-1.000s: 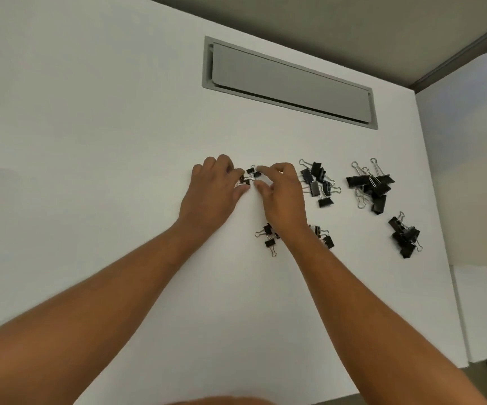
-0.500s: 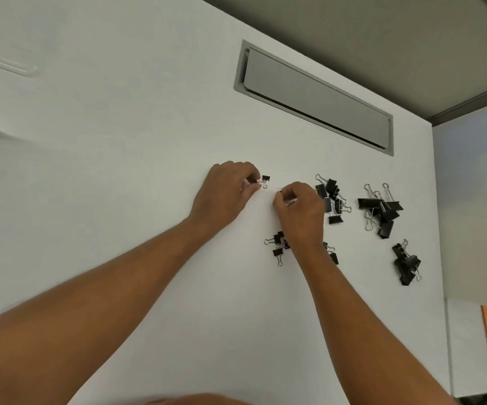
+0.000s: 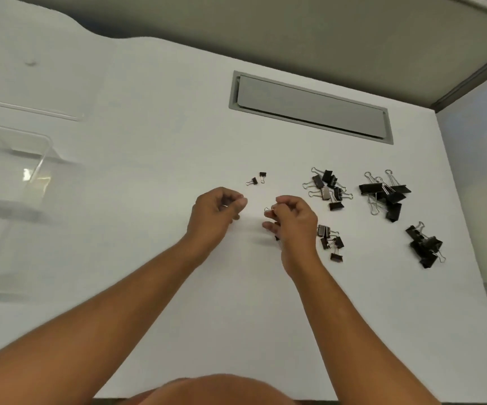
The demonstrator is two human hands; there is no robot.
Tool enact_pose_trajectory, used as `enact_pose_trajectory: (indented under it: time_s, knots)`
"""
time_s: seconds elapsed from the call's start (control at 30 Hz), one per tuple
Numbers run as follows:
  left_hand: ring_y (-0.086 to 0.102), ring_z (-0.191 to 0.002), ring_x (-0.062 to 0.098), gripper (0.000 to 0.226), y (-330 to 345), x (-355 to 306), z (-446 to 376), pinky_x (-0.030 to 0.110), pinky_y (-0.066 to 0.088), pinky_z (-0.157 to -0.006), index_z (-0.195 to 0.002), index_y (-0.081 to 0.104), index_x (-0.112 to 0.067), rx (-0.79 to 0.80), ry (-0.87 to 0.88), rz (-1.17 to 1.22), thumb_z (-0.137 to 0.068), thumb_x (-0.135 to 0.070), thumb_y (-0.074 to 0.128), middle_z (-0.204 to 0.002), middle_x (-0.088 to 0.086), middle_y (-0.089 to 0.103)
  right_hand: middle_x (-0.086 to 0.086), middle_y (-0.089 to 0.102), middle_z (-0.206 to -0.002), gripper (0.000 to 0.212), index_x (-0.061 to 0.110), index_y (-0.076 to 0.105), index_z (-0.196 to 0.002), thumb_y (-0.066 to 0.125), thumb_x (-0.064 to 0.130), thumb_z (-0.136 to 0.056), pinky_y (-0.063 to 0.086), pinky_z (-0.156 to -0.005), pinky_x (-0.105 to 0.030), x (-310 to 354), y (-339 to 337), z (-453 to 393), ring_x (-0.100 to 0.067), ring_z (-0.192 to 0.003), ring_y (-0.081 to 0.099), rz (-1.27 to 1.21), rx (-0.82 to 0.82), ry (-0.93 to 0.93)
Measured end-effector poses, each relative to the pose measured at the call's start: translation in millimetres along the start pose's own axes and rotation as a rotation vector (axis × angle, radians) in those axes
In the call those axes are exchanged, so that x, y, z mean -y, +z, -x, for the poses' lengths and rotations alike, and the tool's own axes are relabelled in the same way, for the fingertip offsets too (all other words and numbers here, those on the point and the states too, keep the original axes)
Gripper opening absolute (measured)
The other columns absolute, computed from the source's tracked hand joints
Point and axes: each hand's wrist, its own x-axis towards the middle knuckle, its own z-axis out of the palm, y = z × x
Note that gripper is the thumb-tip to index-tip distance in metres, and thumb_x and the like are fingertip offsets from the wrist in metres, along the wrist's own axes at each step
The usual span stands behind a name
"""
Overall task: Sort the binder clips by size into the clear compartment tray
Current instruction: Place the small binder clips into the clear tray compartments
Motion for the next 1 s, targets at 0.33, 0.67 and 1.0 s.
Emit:
enact_pose_trajectory:
  time_s: [0.33,0.67,1.0]
  knots:
    - [0.067,-0.073,0.006,0.011,-34.8,13.4,150.1,0.028,0.058,-0.077,-0.102,0.081,-0.026,-0.166,-0.163,-0.055,-0.098,-0.03,0.072,-0.089,-0.009,0.077,-0.009,0.067,-0.096,0.016,0.008,0.068,-0.109,0.066,-0.001,-0.097,0.056,-0.074,-0.029,-43.0,-13.8,100.1,-0.019,-0.083,0.067,-0.338,0.428,0.418]
    - [0.077,-0.077,0.018,0.008,-158.0,-8.9,193.3,0.03,0.06,-0.08,-0.096,0.072,-0.02,-0.496,-0.002,-0.097,-0.092,-0.023,0.079,-0.087,0.0,0.08,-0.014,0.074,-0.101,0.024,0.004,0.066,-0.119,0.072,0.006,-0.096,0.06,-0.081,-0.033,-45.1,66.7,157.1,-0.021,-0.084,0.07,-0.058,0.761,0.404]
    - [0.06,-0.1,0.017,0.015,-417.2,12.9,146.7,0.031,0.05,-0.085,-0.095,0.078,-0.027,-1.061,0.111,-0.449,-0.098,-0.039,0.069,-0.097,-0.014,0.069,-0.014,0.074,-0.098,0.023,0.007,0.07,-0.11,0.078,0.001,-0.09,0.063,-0.089,-0.039,-41.8,238.0,215.0,-0.032,-0.092,0.079,0.245,0.885,0.167]
